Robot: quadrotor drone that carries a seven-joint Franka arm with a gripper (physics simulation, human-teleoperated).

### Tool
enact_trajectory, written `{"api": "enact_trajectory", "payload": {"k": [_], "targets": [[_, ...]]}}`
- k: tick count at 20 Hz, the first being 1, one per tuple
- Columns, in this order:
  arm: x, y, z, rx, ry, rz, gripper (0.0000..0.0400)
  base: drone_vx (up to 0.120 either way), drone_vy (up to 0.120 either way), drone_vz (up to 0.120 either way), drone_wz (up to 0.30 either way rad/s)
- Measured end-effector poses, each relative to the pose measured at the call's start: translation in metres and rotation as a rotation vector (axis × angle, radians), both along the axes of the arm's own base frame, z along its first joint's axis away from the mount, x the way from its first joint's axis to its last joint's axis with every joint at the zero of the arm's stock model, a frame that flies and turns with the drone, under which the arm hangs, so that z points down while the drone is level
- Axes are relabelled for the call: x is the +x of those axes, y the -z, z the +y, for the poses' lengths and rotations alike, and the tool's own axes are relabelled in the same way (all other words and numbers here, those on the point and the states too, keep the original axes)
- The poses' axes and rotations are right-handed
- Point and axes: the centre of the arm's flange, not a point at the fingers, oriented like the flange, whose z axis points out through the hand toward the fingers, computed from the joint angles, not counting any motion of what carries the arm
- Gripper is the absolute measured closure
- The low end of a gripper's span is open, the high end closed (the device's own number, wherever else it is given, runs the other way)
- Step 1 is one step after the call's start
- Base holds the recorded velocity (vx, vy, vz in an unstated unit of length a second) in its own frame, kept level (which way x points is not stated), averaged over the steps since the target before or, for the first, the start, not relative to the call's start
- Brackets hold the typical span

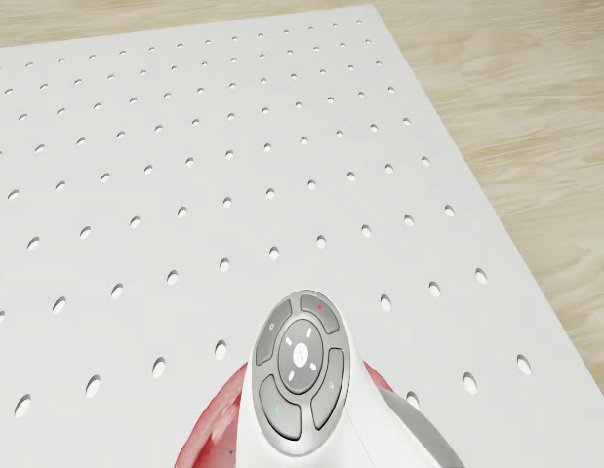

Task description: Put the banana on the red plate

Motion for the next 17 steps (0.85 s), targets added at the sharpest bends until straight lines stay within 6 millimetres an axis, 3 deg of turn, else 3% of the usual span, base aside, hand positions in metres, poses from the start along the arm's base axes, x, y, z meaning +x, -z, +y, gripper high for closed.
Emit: {"api": "enact_trajectory", "payload": {"k": [6, 17], "targets": [[0.0, 0.018, 0.0, -0.002, 0.014, 0.002, 0.0009, 0.0, 0.0, 0.0, 0.0], [0.0, 0.028, 0.0, -0.003, 0.02, 0.002, 0.0001, 0.0, 0.0, 0.0, 0.0]]}}
